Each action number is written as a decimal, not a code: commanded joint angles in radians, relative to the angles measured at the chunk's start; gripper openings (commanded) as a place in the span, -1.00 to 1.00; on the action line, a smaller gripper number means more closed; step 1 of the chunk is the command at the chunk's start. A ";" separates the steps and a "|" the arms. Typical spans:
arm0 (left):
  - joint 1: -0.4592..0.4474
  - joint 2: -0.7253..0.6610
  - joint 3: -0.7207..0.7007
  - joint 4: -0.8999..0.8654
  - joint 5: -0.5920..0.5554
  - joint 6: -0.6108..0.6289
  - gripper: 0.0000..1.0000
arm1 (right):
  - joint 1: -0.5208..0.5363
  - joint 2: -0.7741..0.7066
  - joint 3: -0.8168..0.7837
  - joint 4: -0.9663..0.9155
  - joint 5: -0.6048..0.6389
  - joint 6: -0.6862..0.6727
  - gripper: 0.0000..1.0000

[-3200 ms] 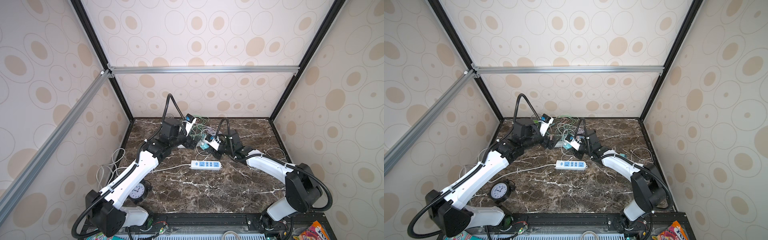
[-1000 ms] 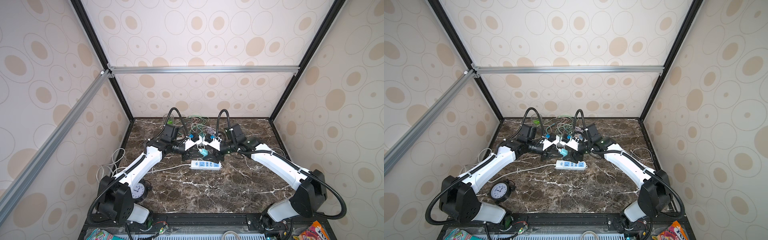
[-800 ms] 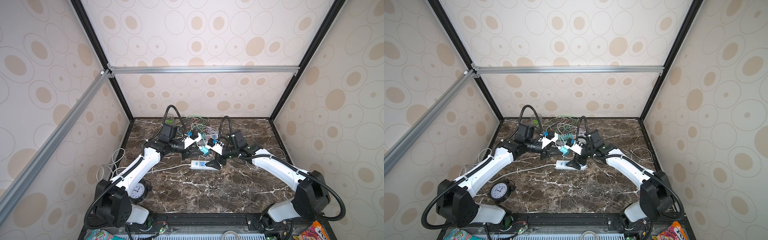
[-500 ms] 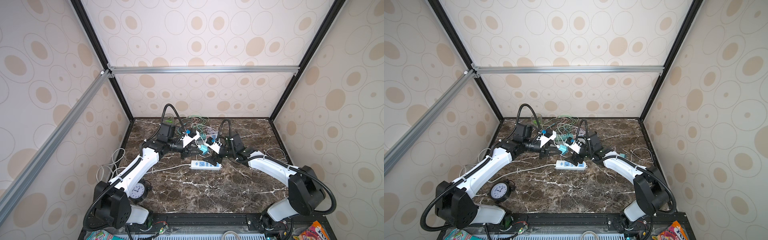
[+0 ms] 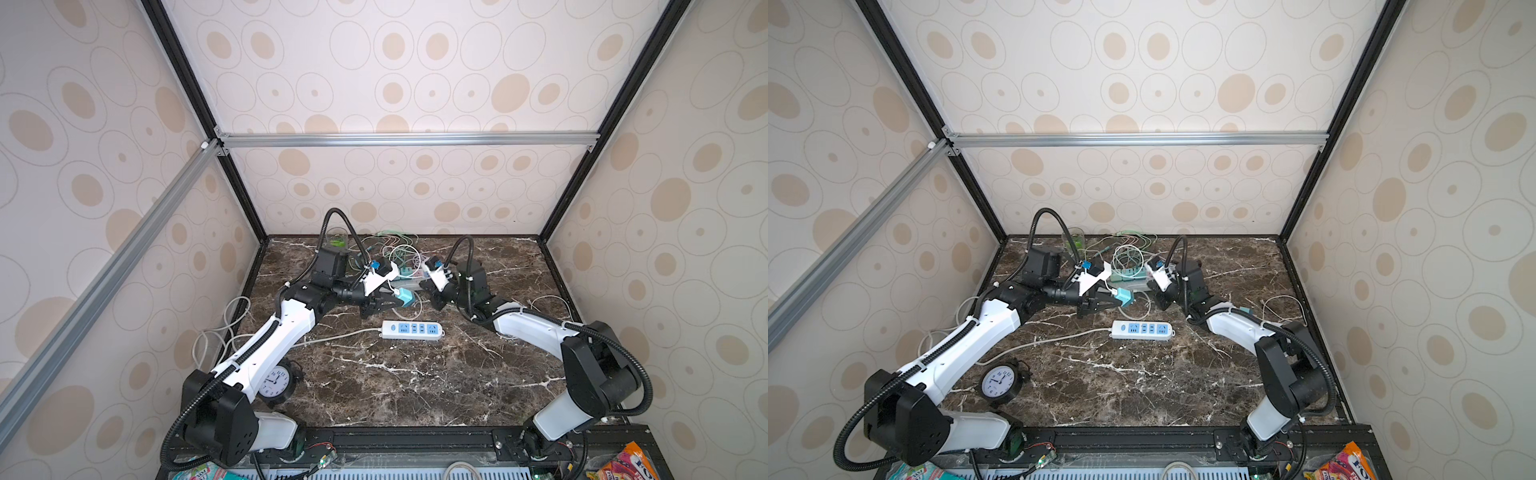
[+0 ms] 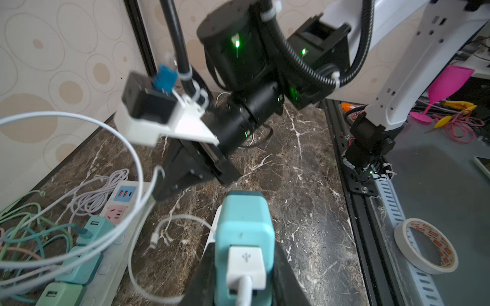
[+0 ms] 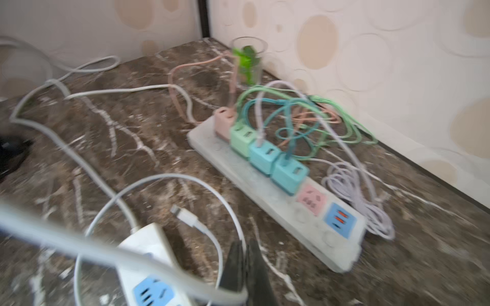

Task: Insert plugs into power strip
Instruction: Pick up the power cord, then insert the plug into the socket.

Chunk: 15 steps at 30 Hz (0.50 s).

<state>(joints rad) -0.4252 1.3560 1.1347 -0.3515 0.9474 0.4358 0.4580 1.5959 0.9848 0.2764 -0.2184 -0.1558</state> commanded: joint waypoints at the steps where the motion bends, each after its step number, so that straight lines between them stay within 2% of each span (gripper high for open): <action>1: -0.051 0.020 -0.024 0.016 -0.149 0.070 -1.00 | -0.050 -0.012 0.108 -0.041 0.271 0.150 -1.00; 3: -0.078 0.041 -0.036 0.028 -0.265 0.106 -1.00 | -0.086 0.031 0.208 -0.154 0.355 0.213 -1.00; 6: -0.091 0.095 -0.033 0.014 -0.378 0.153 -1.00 | -0.130 0.079 0.286 -0.220 0.456 0.297 -1.00; 11: -0.138 0.192 -0.038 -0.073 -0.590 0.323 -1.00 | -0.200 0.072 0.259 -0.207 0.405 0.407 -1.00; 15: -0.144 0.279 0.023 -0.145 -0.648 0.346 -1.00 | -0.204 0.061 0.225 -0.215 0.393 0.401 -1.00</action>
<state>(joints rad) -0.5587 1.5986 1.1027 -0.4099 0.3981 0.6834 0.2504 1.6516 1.2301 0.0883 0.1619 0.1963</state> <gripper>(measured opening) 0.265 0.043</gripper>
